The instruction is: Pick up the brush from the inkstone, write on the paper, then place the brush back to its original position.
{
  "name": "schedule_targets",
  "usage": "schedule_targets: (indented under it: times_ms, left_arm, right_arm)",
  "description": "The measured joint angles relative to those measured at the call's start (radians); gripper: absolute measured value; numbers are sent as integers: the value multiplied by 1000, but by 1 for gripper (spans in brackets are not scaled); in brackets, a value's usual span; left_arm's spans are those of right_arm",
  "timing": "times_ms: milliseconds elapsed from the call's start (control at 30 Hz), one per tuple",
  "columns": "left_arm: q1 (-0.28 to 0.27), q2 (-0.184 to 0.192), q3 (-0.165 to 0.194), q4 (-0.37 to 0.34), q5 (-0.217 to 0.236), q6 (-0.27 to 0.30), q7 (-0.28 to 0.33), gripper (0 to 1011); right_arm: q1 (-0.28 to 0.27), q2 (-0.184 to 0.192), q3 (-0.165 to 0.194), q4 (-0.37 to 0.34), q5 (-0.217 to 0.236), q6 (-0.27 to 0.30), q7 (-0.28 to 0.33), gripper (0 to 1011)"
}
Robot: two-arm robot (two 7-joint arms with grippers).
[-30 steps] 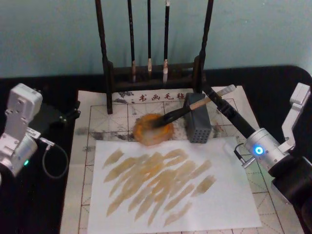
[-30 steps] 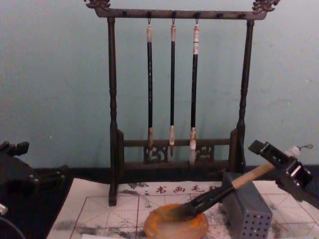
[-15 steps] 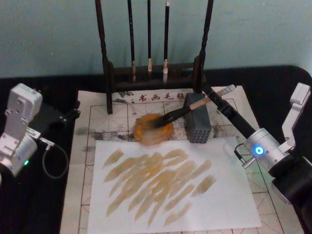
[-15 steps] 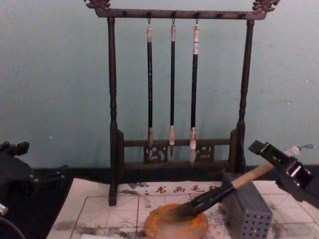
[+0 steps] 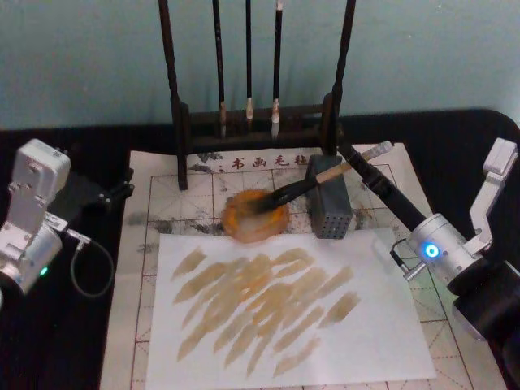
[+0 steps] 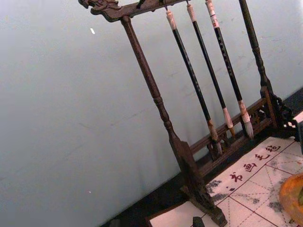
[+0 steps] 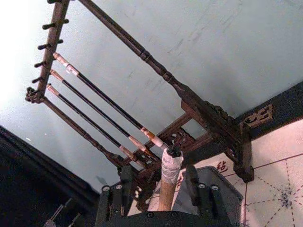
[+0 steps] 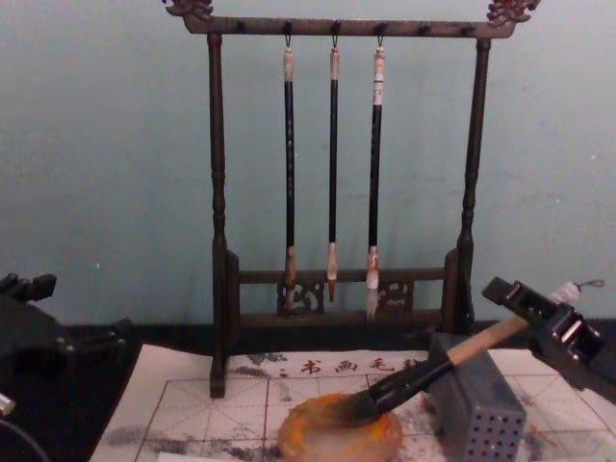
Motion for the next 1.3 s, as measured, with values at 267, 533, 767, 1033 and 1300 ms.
schedule_targets:
  times_ms: [267,533,767,1033,1300]
  left_arm:
    - [0,0,0,0,0,0,0,1001]
    - [0,0,0,0,0,0,0,1001]
    - [0,0,0,0,0,0,0,1001]
    - [0,0,0,0,0,0,0,1001]
    - [0,0,0,0,0,0,0,1001]
  right_arm:
    - [0,0,0,0,0,0,0,544]
    - [0,0,0,0,0,0,0,261]
    - [0,0,0,0,0,0,0,177]
    - [0,0,0,0,0,0,0,177]
    - [0,1,-2,0,-1,0,3,177]
